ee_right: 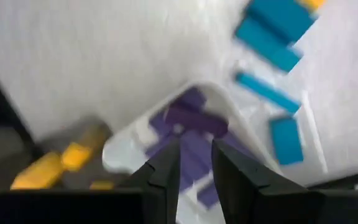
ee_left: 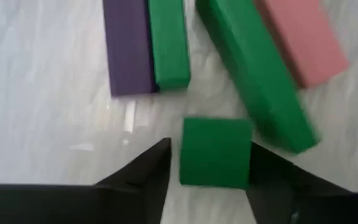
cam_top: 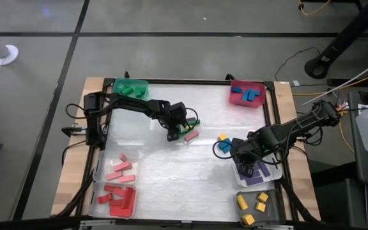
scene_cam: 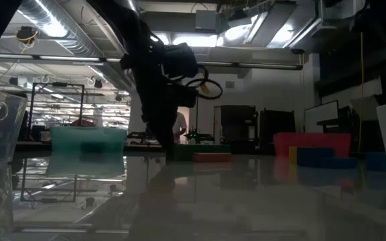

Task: Sort blocks
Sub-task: Put the green block into the green bin

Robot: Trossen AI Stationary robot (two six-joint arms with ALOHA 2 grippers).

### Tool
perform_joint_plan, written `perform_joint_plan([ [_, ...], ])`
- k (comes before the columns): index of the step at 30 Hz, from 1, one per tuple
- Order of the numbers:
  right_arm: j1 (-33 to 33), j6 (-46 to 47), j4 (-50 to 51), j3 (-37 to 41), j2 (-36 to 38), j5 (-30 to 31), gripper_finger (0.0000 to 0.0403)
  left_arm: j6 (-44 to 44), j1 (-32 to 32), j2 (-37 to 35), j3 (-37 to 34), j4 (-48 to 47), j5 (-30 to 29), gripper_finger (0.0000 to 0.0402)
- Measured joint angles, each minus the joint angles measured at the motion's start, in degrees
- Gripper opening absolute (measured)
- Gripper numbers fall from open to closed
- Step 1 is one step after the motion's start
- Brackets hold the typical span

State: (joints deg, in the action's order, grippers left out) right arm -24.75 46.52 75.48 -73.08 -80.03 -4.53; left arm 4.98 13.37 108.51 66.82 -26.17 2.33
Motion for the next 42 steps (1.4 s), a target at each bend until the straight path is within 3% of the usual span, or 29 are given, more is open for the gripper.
perform_joint_plan([
  [4, 0.2, 5.3, -2.4, 0.0, 0.0, 8.9, 0.0092, 0.9, 0.4, -0.3, 0.1, -0.6, -0.7, 0.0115],
  [8, 1.4, 8.6, -2.4, 0.0, 0.0, 14.2, 0.0092, -0.1, 0.5, -0.4, 0.1, -2.6, -0.6, 0.0113],
  [22, 9.4, 8.8, -2.6, 0.0, 0.0, 14.3, 0.0092, 7.5, 4.1, -10.4, 3.4, -14.2, -2.5, 0.0113],
  [33, 16.7, 6.0, -2.6, 0.0, -0.1, 12.0, 0.0092, 9.4, 20.2, -24.6, 3.0, -21.8, -10.4, 0.0116],
  [42, 20.8, -4.4, -2.7, 0.0, -4.7, 11.8, 0.0092, 7.0, 35.7, -25.9, 2.9, -26.5, -10.6, 0.0120],
])
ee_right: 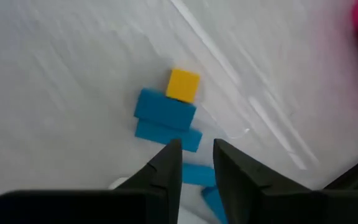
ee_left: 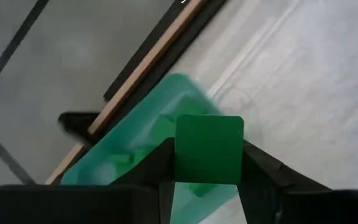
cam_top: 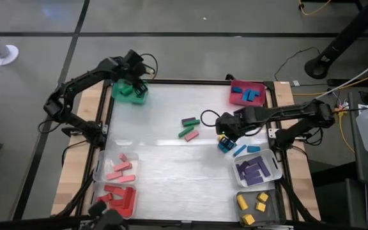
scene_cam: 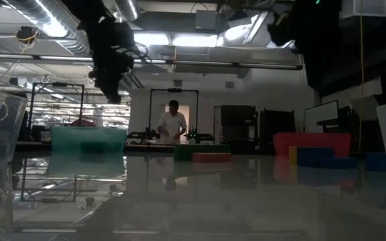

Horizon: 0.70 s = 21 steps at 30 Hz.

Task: Sort blocks
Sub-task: Put the green block into the green bin, then put the yellow block into the black bin

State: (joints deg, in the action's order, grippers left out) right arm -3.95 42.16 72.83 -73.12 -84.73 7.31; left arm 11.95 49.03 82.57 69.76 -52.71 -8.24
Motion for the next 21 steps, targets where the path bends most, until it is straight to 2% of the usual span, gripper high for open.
perform_joint_plan([
  [3, 1.3, -3.4, -0.2, 0.0, -2.4, 1.1, 0.0092, 0.2, 2.9, 0.6, 0.0, -0.9, 0.0, 0.0128],
  [8, 2.7, -3.8, -0.5, 0.0, -6.1, 6.0, 0.0092, 0.4, 5.4, 0.9, 0.0, -0.7, 0.1, 0.0156],
  [14, 3.7, -6.5, -0.8, 0.0, -9.7, 3.5, 0.0095, 0.7, 5.6, 0.8, 0.0, -0.7, 0.1, 0.0188],
  [17, 3.8, -6.6, -0.8, 0.0, -11.4, 2.0, 0.0112, 1.7, 5.5, 0.8, 0.0, -0.7, 0.1, 0.0195],
  [21, 4.1, -6.5, -0.9, 0.0, -13.8, 2.5, 0.0154, 1.8, 5.5, 0.8, 0.0, -0.7, 0.1, 0.0197],
])
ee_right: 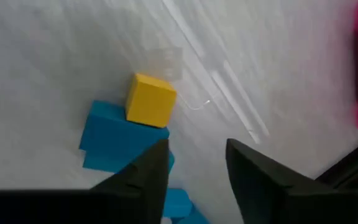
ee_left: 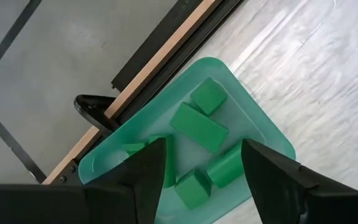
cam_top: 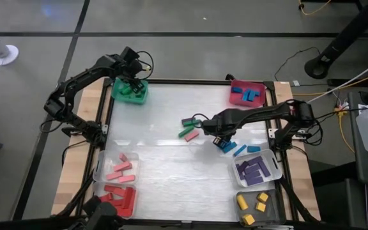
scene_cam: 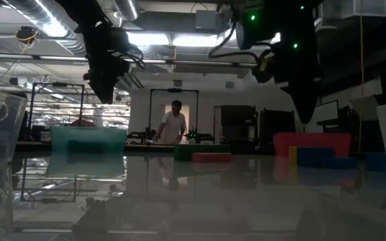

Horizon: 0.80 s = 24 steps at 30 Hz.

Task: Sort blocks
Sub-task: Put the yellow block into the black bin

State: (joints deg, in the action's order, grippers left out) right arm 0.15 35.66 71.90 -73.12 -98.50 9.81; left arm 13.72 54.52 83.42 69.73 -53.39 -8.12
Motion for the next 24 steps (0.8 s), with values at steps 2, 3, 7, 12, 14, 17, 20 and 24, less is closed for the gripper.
perform_joint_plan([
  [2, 0.0, 0.0, -0.3, 0.0, -1.0, 0.1, 0.0174, 0.0, 0.0, 0.0, 0.0, 0.0, 0.0, 0.0197],
  [3, 0.3, 0.1, -0.5, 0.0, -1.3, -0.6, 0.0182, 0.0, 0.0, 0.0, 0.0, 0.0, 0.0, 0.0197],
  [7, 2.8, 1.6, -1.1, 0.0, -1.9, -9.1, 0.0197, 0.0, 0.0, 0.0, 0.0, 0.0, 0.0, 0.0198],
  [12, 8.6, 1.6, -1.4, 0.0, -1.9, -14.9, 0.0197, 0.0, 0.0, 0.0, 0.0, 0.0, 0.0, 0.0198],
  [14, 11.0, 1.5, -2.8, 0.0, -1.9, -16.6, 0.0197, 0.0, 0.0, 0.0, 0.0, 0.0, 0.0, 0.0198],
  [17, 13.6, 1.4, -5.2, 0.0, -1.9, -16.9, 0.0197, 0.0, 0.0, 0.0, 0.0, 0.0, 0.0, 0.0198],
  [20, 15.1, 1.6, -5.4, 0.0, -1.9, -18.9, 0.0197, -0.2, 0.0, 0.0, 0.0, 0.0, 0.0, 0.0198],
  [24, 14.6, 1.6, -6.2, 0.0, -1.9, -19.7, 0.0197, -0.2, 0.0, 0.0, 0.0, 0.0, 0.0, 0.0198],
])
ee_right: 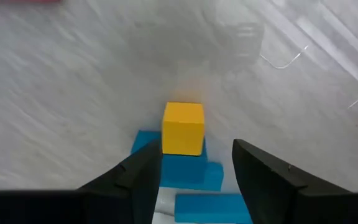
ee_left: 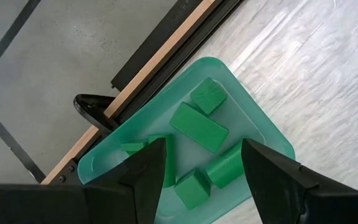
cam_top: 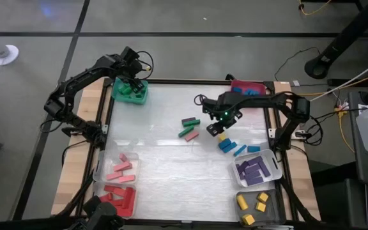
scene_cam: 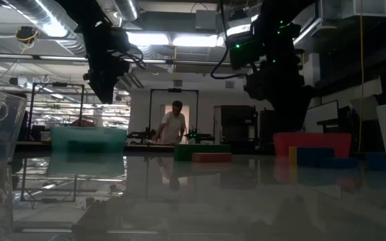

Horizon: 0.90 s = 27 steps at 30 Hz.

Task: Sort blocks
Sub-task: Put the yellow block into the black bin

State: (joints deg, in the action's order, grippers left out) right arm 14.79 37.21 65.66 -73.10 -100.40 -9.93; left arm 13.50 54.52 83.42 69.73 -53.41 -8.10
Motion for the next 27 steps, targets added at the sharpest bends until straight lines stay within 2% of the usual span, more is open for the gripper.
perform_joint_plan([
  [4, -1.7, 0.0, -1.6, 0.0, -0.1, 0.8, 0.0197, 0.0, 0.0, 0.0, 0.0, 0.0, 0.0, 0.0198],
  [10, -4.8, 0.0, -1.7, 0.0, -0.2, 5.9, 0.0197, 0.0, 0.0, 0.0, 0.0, 0.0, 0.0, 0.0198],
  [14, -4.8, 0.0, -2.4, 0.3, -0.2, 5.9, 0.0197, 0.0, 0.0, 0.0, 0.0, 0.0, 0.0, 0.0198],
  [27, -4.7, 3.0, -9.1, 8.8, 0.0, 3.0, 0.0197, -1.7, 0.0, 0.0, 0.0, 0.0, 0.0, 0.0198],
])
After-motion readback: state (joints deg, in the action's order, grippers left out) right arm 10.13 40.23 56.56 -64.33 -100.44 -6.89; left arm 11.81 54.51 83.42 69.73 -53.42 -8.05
